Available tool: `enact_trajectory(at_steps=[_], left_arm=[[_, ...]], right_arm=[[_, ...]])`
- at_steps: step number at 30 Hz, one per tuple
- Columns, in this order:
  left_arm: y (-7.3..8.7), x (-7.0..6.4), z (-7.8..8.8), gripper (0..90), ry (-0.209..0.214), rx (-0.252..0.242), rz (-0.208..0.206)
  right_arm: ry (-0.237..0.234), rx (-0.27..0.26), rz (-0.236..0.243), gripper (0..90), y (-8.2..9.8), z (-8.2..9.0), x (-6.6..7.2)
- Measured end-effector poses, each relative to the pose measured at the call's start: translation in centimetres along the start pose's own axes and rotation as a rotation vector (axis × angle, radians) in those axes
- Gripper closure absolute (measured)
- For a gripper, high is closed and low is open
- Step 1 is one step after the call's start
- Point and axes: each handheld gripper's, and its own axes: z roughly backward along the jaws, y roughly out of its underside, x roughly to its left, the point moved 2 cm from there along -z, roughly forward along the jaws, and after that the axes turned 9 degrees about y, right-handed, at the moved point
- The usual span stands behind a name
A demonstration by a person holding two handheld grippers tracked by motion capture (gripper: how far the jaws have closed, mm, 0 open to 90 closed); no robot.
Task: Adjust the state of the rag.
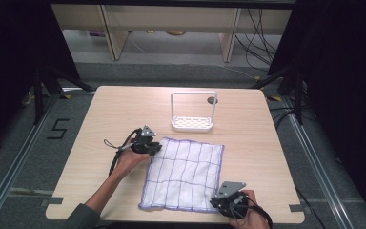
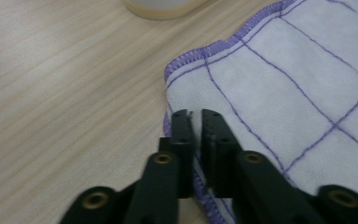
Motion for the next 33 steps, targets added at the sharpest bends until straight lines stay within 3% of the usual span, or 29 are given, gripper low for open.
enact_trajectory(at_steps=[3,5,10,12,16,19,20,21,23,24,25,26,27,28,29,32,33], left_arm=[[0.1,0.3,0.5,89.2,-0.017,0.006,-0.014],[0.6,0.6,1.5,89.3,-0.038,0.003,-0.013],[1.1,0.3,2.3,88.7,-0.016,-0.021,-0.004],[0.9,0.2,2.2,84.8,-0.010,-0.017,0.003],[0.2,0.1,1.8,75.6,-0.002,-0.025,0.011],[-0.1,0.1,1.6,70.4,0.005,-0.033,0.016],[-0.4,0.1,1.5,70.4,0.003,-0.039,0.025],[-0.8,0.1,1.4,66.5,0.009,-0.042,0.030],[-1.0,0.1,1.3,64.3,0.003,-0.043,0.028],[-1.2,0.1,1.2,60.9,0.003,-0.035,0.025],[-1.3,0.1,1.1,60.9,-0.001,-0.039,0.030],[-1.5,0.2,0.9,58.2,-0.004,-0.044,0.041],[-1.5,0.2,0.9,57.0,-0.004,-0.044,0.041],[-1.6,0.4,0.7,57.0,-0.012,-0.044,0.046],[-1.6,0.5,0.7,54.2,-0.011,-0.041,0.051],[-1.7,1.0,0.2,51.3,-0.027,-0.024,0.060],[-1.7,1.1,0.1,50.1,-0.036,-0.024,0.068]], right_arm=[[0.002,-0.026,0.009,86.3,0.6,0.3,-0.9],[0.018,-0.015,-0.040,86.3,1.3,0.8,-1.9],[0.010,-0.011,-0.091,85.2,1.8,1.0,-2.4],[0.015,-0.012,-0.085,81.0,1.8,0.8,-2.5],[0.033,-0.054,-0.132,68.0,1.2,1.4,-2.9],[0.056,-0.076,-0.164,58.2,0.5,1.8,-4.2],[0.056,-0.076,-0.164,58.2,0.5,1.8,-4.2],[0.061,-0.112,-0.199,56.1,-0.5,1.8,-5.8],[0.064,-0.131,-0.197,55.0,-0.8,1.8,-6.6],[0.083,-0.141,-0.217,54.4,-2.0,1.5,-8.4],[0.083,-0.141,-0.217,54.4,-2.0,1.5,-8.4],[0.128,-0.171,-0.199,54.7,-3.1,0.8,-10.3],[0.128,-0.171,-0.199,54.7,-3.1,0.8,-10.3],[0.120,-0.153,-0.230,54.7,-3.4,0.5,-10.7],[0.142,-0.148,-0.255,55.0,-4.4,-0.4,-12.3],[0.181,-0.129,-0.241,53.7,-5.8,-2.2,-14.2],[0.169,-0.094,-0.253,53.3,-6.3,-2.6,-14.6]])
